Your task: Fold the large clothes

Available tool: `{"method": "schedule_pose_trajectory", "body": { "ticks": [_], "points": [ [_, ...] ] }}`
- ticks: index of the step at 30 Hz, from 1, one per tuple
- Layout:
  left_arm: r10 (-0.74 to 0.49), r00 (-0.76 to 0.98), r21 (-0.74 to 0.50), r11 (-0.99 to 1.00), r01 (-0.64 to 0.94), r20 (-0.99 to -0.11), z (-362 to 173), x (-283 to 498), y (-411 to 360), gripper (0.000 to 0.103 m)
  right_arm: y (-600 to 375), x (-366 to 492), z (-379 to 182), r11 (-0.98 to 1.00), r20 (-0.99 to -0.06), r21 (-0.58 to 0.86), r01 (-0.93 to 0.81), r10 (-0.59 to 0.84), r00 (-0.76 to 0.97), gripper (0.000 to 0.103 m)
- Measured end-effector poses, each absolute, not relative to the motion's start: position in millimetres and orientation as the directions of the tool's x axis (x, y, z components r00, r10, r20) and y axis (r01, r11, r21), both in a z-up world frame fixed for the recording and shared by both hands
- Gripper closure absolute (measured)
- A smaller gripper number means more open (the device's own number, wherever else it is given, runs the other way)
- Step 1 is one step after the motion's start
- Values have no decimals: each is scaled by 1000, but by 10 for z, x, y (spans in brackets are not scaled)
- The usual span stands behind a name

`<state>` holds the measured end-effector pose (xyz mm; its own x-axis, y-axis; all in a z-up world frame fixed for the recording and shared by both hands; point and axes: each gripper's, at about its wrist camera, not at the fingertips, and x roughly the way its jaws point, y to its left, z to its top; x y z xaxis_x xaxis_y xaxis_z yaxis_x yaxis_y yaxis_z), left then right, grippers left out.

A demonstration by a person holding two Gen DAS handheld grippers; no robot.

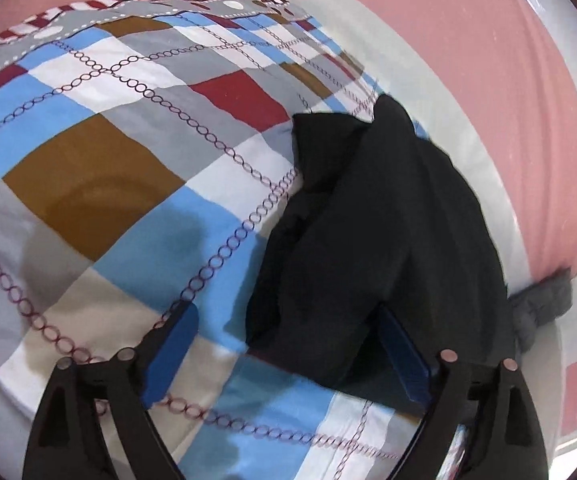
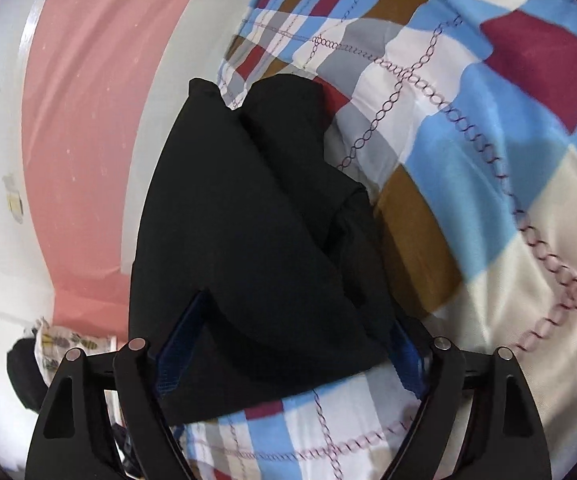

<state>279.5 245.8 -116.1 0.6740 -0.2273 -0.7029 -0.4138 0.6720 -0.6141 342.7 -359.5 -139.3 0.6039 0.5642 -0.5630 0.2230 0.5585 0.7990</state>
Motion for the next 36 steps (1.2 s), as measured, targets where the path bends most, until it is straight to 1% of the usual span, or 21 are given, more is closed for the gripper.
{"method": "schedule_pose_trajectory", "body": {
  "ticks": [3, 6, 7, 8, 10, 12, 13, 14, 15, 17, 20, 24, 31, 36],
  "points": [
    [-231, 694, -646, 636, -423, -682, -1157, 2925, 2498, 8, -3536, 3514, -1365, 572, -570, 792, 215, 565, 597, 17],
    [-224, 697, -637, 650, -414, -681, -1142, 3103, 2450, 11, -3507, 3591, -1346, 596, -593, 773, 216, 558, 581, 19],
    [-220, 692, -627, 660, -413, -687, -1139, 3158, 2417, 14, -3495, 3601, -1331, 609, -603, 763, 215, 551, 577, 24],
    [-226, 687, -620, 673, -403, -691, -1131, 3221, 2368, 25, -3481, 3602, -1308, 626, -614, 750, 212, 541, 575, 28],
    [-189, 657, -561, 715, -418, -730, -1088, 3300, 2278, 30, -3445, 3605, -1264, 653, -629, 730, 204, 525, 573, 44],
    [-161, 638, -509, 757, -409, -753, -988, 3343, 2187, 49, -3412, 3586, -1193, 677, -643, 710, 195, 510, 571, 54],
    [-152, 633, -489, 775, -401, -759, -934, 3345, 2155, 55, -3399, 3575, -1158, 686, -650, 702, 193, 505, 568, 58],
    [-145, 630, -472, 791, -389, -763, -875, 3335, 2131, 63, -3389, 3576, -1125, 693, -655, 695, 191, 501, 565, 60],
    [-141, 625, -455, 807, -377, -768, -808, 3310, 2113, 68, -3382, 3553, -1081, 698, -659, 691, 190, 498, 564, 63],
    [-141, 619, -437, 826, -356, -772, -686, 3238, 2107, 72, -3378, 3469, -963, 700, -656, 690, 182, 499, 567, 65],
    [-147, 614, -423, 843, -332, -775, -513, 3062, 2092, 74, -3363, 3361, -827, 706, -656, 687, 170, 502, 564, 65],
    [-174, 623, -436, 849, -298, -763, -370, 2552, 2061, 74, -3412, 2856, -721, 710, -658, 687, 156, 515, 550, 66],
    [-230, 580, -450, 851, -269, -781, -454, 1375, 1900, 74, -3719, 2103, -660, 707, -693, 677, 205, 519, 500, 66],
    [-232, 563, -439, 859, -263, -793, -431, 721, 1791, 74, -3802, 1564, -624, 712, -711, 665, 226, 511, 483, 65]
  ]
}}
